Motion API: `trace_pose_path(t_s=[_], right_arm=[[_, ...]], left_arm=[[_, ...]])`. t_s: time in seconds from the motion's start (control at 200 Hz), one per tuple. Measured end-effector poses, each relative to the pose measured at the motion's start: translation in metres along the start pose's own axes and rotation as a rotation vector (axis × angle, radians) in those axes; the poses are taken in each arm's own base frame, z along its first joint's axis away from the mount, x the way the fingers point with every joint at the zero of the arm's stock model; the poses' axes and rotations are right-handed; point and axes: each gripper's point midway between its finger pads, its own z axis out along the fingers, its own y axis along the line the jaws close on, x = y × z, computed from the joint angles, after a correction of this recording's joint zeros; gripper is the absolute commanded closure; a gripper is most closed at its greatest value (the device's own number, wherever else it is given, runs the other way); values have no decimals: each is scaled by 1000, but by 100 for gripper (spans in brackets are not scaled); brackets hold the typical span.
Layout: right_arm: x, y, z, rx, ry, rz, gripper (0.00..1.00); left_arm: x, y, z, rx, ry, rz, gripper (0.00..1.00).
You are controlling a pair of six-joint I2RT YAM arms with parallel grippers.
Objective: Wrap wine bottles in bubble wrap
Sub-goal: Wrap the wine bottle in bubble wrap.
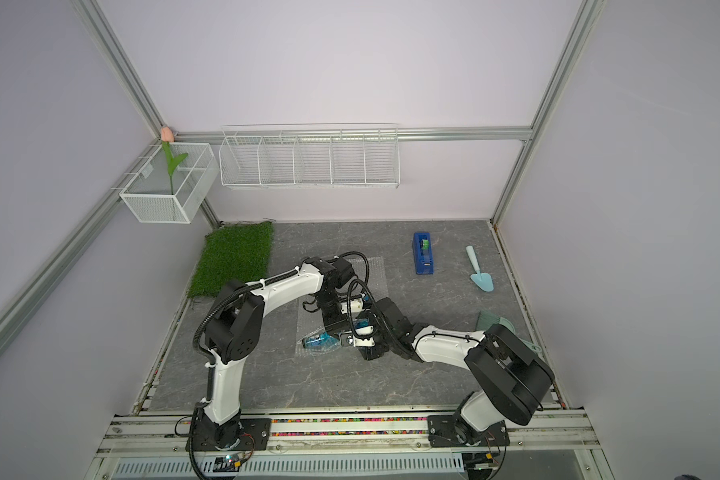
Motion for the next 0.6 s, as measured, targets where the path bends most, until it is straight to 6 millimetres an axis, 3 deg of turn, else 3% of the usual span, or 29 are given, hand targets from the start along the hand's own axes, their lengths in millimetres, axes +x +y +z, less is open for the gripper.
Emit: trace_pose_path(t_s=[0.285, 0.38, 0.6], right_arm=[[4, -1, 10, -12, 16, -17, 0], [3, -5, 14, -7, 16, -16, 7], [2, -13, 16, -10, 33, -23, 40]], left_arm=[[2, 4, -2, -6, -2, -54, 67], [3, 8, -4, -17, -7, -66, 66], [4, 8, -5, -41, -13, -50, 53]])
